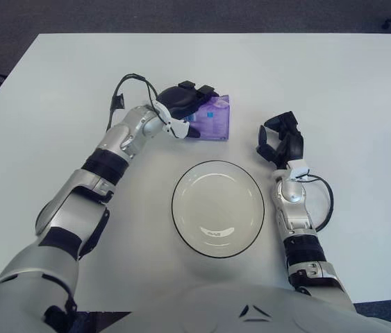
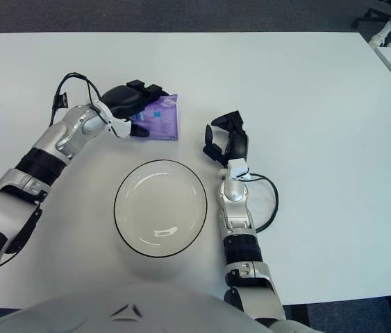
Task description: Put the tissue paper into the plate.
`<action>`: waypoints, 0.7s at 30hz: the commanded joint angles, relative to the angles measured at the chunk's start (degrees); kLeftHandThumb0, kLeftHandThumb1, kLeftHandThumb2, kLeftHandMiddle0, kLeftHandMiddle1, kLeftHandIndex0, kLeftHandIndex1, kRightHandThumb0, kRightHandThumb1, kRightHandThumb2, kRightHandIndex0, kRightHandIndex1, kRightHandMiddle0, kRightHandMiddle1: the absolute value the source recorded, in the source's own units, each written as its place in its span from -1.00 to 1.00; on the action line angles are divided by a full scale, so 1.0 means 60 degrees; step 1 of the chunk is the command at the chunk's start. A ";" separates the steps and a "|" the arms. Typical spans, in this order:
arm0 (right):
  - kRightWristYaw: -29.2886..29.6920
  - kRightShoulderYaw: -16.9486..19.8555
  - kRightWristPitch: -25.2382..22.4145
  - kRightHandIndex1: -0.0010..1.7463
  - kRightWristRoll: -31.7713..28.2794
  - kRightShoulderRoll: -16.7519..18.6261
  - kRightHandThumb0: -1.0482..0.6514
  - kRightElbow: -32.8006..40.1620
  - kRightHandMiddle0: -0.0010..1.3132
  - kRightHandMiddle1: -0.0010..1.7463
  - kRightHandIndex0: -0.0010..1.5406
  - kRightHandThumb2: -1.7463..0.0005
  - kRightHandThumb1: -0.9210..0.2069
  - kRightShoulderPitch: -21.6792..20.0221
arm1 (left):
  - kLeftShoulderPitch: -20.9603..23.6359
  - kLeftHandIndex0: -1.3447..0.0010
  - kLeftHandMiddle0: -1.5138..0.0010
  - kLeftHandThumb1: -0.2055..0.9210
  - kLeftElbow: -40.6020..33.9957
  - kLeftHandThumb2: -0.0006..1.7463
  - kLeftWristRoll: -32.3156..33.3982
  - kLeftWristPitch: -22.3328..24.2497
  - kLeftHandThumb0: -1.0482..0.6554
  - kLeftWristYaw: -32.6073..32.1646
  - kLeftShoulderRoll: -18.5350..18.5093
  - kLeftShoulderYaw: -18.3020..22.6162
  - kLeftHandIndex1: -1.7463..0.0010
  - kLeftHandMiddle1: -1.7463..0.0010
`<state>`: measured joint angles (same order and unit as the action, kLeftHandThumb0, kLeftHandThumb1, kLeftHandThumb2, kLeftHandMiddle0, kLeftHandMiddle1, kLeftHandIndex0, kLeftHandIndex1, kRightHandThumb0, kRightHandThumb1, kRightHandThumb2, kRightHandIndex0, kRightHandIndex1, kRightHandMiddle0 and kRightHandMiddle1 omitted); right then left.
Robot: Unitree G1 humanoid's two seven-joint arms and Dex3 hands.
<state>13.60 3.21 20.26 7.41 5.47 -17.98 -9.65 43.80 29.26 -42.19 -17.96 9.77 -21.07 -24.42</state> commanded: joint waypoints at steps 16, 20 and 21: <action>0.0141 -0.0041 -0.1428 0.60 -0.0089 0.0174 -0.22 -0.0863 -0.46 1.00 -0.20 -0.02 -0.53 0.1685 | -0.0961 0.04 -0.22 -0.70 0.1066 0.93 0.0663 0.0086 0.23 -0.1368 0.0392 0.0026 -1.00 -0.86; 0.0150 -0.0071 -0.1407 0.60 -0.0082 0.0168 -0.22 -0.0838 -0.47 1.00 -0.20 -0.01 -0.54 0.1703 | -0.0951 0.03 -0.21 -0.71 0.1196 0.94 0.0789 -0.0098 0.23 -0.1421 0.0341 0.0004 -1.00 -0.88; 0.0147 -0.0077 -0.1405 0.60 -0.0086 0.0166 -0.22 -0.0833 -0.47 1.00 -0.21 0.00 -0.55 0.1705 | -0.0949 0.03 -0.21 -0.71 0.1237 0.94 0.0816 -0.0146 0.23 -0.1457 0.0328 0.0004 -1.00 -0.89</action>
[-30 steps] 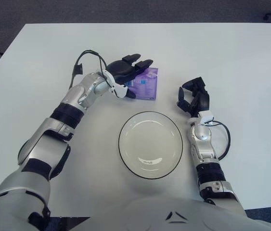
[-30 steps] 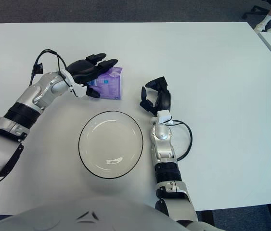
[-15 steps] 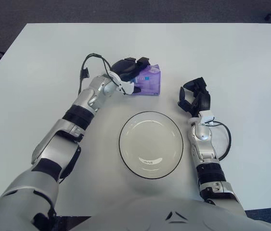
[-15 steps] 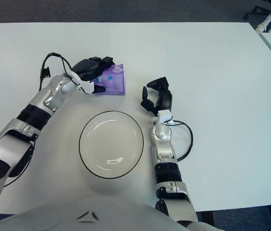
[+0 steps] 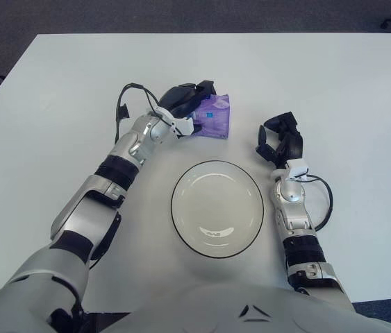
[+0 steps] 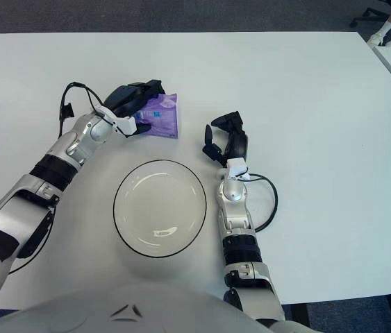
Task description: Put the tissue paper into the plate.
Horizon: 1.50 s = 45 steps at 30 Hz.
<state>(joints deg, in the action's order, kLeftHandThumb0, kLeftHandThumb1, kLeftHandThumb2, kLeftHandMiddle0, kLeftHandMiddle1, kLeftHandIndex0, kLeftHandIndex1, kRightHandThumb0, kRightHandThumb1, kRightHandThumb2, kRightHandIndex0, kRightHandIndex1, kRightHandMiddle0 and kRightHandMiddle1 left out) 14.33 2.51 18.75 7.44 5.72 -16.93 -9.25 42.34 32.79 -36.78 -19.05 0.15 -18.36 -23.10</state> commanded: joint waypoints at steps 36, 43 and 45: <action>-0.0202 0.0120 -0.1030 0.61 -0.0237 0.0065 -0.23 -0.1285 -0.42 1.00 -0.19 -0.08 -0.46 0.1513 | -0.3136 0.09 -0.14 -0.62 -0.6225 0.90 0.3676 0.1056 0.23 0.1584 -0.0326 0.2530 -1.00 -0.94; -0.0205 0.0090 -0.0981 0.61 -0.0227 0.0090 -0.22 -0.1234 -0.46 1.00 -0.19 -0.03 -0.53 0.1546 | -0.3474 0.06 -0.14 -0.66 -0.7242 0.95 0.3447 0.0859 0.23 0.1488 -0.0393 0.2665 -1.00 -0.99; -0.0202 0.0083 -0.0978 0.61 -0.0228 0.0101 -0.22 -0.1221 -0.46 1.00 -0.20 -0.02 -0.53 0.1556 | -0.3583 0.04 -0.15 -0.69 -0.7498 0.97 0.3436 0.0890 0.23 0.1517 -0.0402 0.2688 -1.00 -0.99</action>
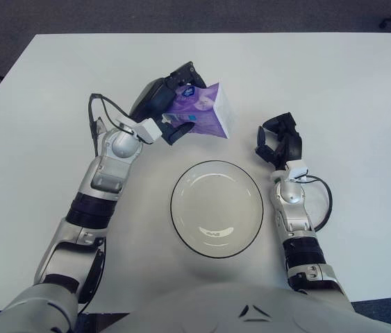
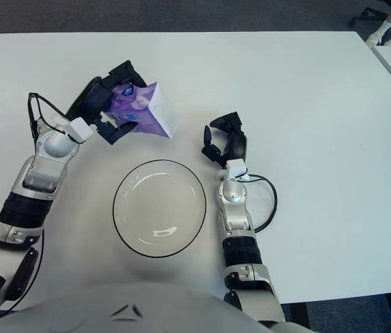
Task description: Put the tissue paper into the plate.
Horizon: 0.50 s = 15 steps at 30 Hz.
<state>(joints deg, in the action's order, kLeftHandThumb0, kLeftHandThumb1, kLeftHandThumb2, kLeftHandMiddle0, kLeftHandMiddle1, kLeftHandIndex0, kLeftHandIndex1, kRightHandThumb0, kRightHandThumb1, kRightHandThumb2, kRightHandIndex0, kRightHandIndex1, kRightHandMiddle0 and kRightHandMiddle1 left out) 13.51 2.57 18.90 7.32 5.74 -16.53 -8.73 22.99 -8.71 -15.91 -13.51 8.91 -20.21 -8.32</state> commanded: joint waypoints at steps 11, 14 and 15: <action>-0.0042 0.0023 -0.1051 0.62 -0.0171 0.0135 -0.22 -0.1210 -0.45 1.00 -0.21 -0.04 -0.51 0.1475 | -0.1271 -0.02 -0.25 -0.80 -0.2939 1.00 0.1297 0.1326 0.23 0.1297 -0.0116 0.0215 -1.00 -0.89; -0.0083 0.0008 -0.1011 0.62 -0.0193 0.0135 -0.22 -0.1199 -0.45 1.00 -0.22 -0.03 -0.52 0.1504 | -0.1649 -0.02 -0.26 -0.80 -0.3512 1.00 0.1674 0.1606 0.23 0.1688 -0.0114 -0.0012 -1.00 -0.88; -0.0095 0.0003 -0.1006 0.62 -0.0200 0.0137 -0.22 -0.1193 -0.46 1.00 -0.23 -0.02 -0.53 0.1513 | -0.1732 -0.02 -0.26 -0.80 -0.3605 1.00 0.1917 0.1642 0.23 0.1870 -0.0097 -0.0110 -1.00 -0.88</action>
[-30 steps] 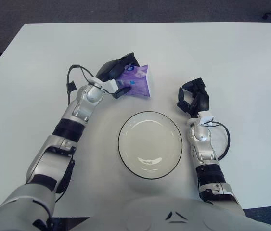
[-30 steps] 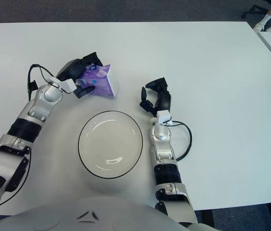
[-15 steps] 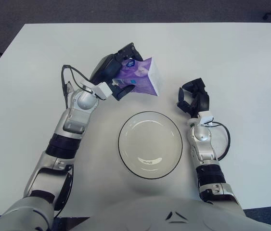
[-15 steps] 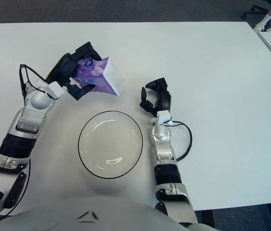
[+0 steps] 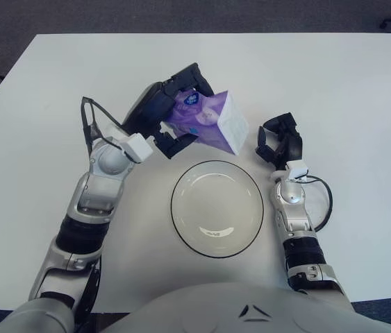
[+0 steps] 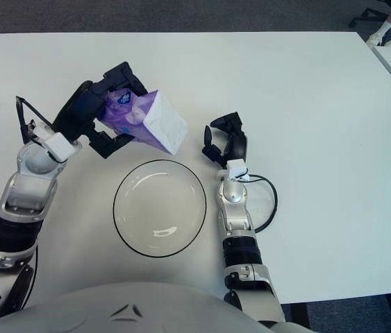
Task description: Put the tissue paper into the plate.
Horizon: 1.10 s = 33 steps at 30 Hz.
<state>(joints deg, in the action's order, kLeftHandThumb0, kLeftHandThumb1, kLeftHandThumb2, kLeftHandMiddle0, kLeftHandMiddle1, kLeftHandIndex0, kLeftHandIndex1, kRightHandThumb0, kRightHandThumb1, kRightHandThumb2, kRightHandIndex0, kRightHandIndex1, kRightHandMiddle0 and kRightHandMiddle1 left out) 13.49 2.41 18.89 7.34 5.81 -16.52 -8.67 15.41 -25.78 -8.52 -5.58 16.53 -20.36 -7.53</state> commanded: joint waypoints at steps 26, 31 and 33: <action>0.0101 0.0133 -0.0698 0.62 -0.0164 0.0219 -0.24 -0.1484 -0.39 1.00 -0.17 -0.12 -0.41 0.1393 | -0.1267 0.04 -0.18 -0.70 -0.1158 0.95 -0.0662 -0.2632 0.23 0.2380 -0.1545 -0.1054 -1.00 -0.94; 0.0109 0.0121 -0.0796 0.62 -0.0183 0.0207 -0.24 -0.1462 -0.39 1.00 -0.15 -0.12 -0.42 0.1392 | -0.1035 0.05 -0.17 -0.68 -0.0819 0.94 -0.0661 -0.3157 0.23 0.2663 -0.1936 -0.1017 -1.00 -0.93; 0.0093 0.0109 -0.0848 0.62 -0.0190 0.0199 -0.24 -0.1438 -0.40 1.00 -0.15 -0.11 -0.42 0.1402 | -0.0861 0.06 -0.16 -0.67 -0.0685 0.93 -0.0662 -0.3237 0.23 0.2763 -0.2020 -0.1010 -1.00 -0.94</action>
<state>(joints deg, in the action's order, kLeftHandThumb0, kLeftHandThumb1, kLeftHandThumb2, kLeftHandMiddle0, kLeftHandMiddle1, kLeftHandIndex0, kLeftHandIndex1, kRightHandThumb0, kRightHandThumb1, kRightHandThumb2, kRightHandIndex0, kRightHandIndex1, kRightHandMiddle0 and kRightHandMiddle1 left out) 13.94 2.88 21.22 6.73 6.39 -17.62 -8.90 8.61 -30.84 -12.00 -23.02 31.80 -30.79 -13.78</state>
